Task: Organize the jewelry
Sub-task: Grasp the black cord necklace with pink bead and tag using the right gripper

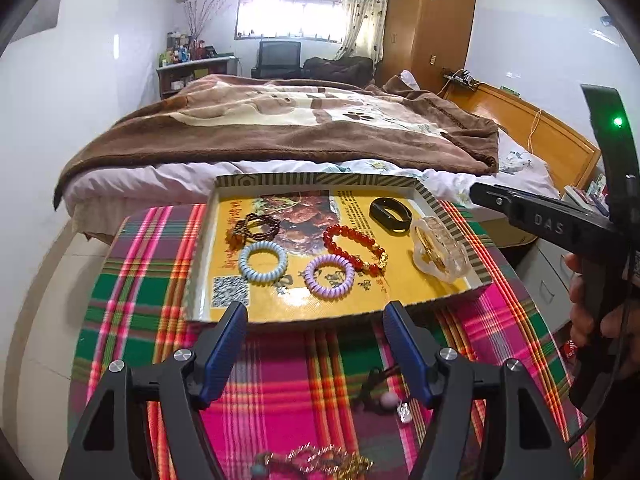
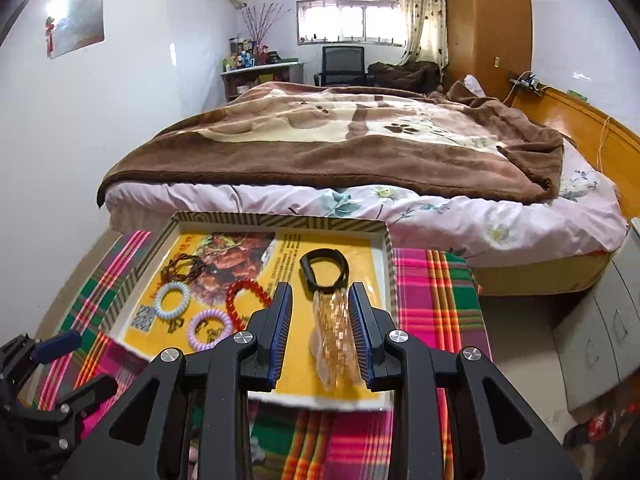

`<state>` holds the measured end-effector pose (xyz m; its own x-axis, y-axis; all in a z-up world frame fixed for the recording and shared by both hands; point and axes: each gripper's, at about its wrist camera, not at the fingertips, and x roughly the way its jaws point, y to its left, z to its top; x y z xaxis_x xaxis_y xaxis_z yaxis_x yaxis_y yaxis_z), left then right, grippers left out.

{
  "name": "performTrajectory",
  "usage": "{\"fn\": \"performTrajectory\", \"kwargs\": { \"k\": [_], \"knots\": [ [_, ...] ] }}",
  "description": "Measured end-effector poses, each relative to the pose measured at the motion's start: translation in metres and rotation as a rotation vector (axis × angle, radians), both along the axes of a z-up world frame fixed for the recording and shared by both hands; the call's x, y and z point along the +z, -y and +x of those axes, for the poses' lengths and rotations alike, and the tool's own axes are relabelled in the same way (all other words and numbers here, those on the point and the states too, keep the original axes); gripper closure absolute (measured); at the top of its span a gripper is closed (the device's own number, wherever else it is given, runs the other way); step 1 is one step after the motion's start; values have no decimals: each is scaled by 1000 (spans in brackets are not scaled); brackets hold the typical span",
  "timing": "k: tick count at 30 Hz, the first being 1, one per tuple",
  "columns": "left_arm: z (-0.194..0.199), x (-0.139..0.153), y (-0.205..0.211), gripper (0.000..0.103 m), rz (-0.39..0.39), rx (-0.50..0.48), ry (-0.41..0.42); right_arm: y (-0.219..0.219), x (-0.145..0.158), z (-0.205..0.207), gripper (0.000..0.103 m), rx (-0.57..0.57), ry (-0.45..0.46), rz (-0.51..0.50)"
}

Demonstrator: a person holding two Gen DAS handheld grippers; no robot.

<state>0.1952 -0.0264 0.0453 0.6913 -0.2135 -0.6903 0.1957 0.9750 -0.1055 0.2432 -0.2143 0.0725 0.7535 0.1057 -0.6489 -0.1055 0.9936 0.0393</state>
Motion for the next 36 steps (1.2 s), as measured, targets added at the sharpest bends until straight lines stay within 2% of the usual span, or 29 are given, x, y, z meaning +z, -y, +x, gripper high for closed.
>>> {"fn": "performTrajectory", "kwargs": {
  "k": [10, 16, 21, 26, 27, 29, 30, 36],
  "knots": [
    [-37, 1, -13, 31, 3, 18, 4, -4, -8, -45, 73, 3, 4, -2],
    [-64, -9, -37, 31, 2, 49, -3, 0, -22, -69, 73, 13, -15, 21],
    [-78, -18, -59, 31, -11, 83, -19, 5, -43, -82, 73, 26, -60, 46],
    [-90, -30, -75, 30, -14, 96, -37, -4, -71, -80, 72, 62, -158, 84],
    [-91, -33, -78, 30, -20, 99, -45, -7, -75, -79, 72, 75, -175, 99],
    [-95, -39, -83, 30, -23, 105, -56, -16, -83, -76, 54, 95, -195, 124],
    [-96, -42, -86, 30, -23, 112, -62, -21, -87, -75, 52, 111, -202, 135],
    [-101, -48, -102, 30, -38, 143, -72, -53, -98, -75, 51, 200, -227, 115]
  ]
}}
